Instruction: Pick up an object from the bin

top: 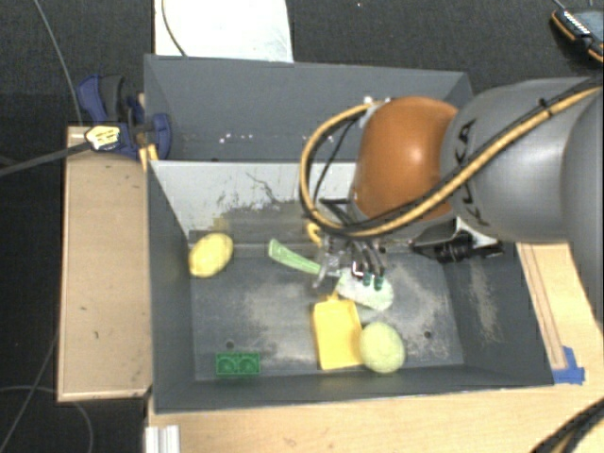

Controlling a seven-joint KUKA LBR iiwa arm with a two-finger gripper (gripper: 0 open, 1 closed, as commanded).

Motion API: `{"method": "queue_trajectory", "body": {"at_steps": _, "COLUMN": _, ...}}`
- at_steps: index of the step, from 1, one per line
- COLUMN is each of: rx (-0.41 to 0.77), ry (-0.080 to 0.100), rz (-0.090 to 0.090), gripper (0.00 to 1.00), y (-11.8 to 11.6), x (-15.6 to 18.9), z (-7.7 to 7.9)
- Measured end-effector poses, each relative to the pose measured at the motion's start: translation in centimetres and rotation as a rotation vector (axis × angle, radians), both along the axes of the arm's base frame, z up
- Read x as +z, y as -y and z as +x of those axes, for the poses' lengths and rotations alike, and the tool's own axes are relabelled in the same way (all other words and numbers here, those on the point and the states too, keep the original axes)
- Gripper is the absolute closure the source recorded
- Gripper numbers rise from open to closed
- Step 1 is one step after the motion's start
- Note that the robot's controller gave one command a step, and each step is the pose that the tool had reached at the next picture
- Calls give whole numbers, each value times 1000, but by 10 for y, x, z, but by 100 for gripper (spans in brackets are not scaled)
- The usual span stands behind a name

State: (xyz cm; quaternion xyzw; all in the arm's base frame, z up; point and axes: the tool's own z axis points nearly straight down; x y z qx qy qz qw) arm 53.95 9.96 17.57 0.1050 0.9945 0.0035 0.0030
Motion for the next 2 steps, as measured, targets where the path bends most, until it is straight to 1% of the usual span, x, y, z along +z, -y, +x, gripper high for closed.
{"method": "queue_trajectory", "body": {"at_steps": 1, "rx": 0, "ry": -1, "rz": 0, "gripper": 100, "y": 18, "x": -85, "z": 3}}
{"method": "queue_trajectory", "body": {"at_steps": 2, "rx": 15, "ry": 1, "rz": 1, "gripper": 100, "y": 16, "x": 12, "z": -1}}
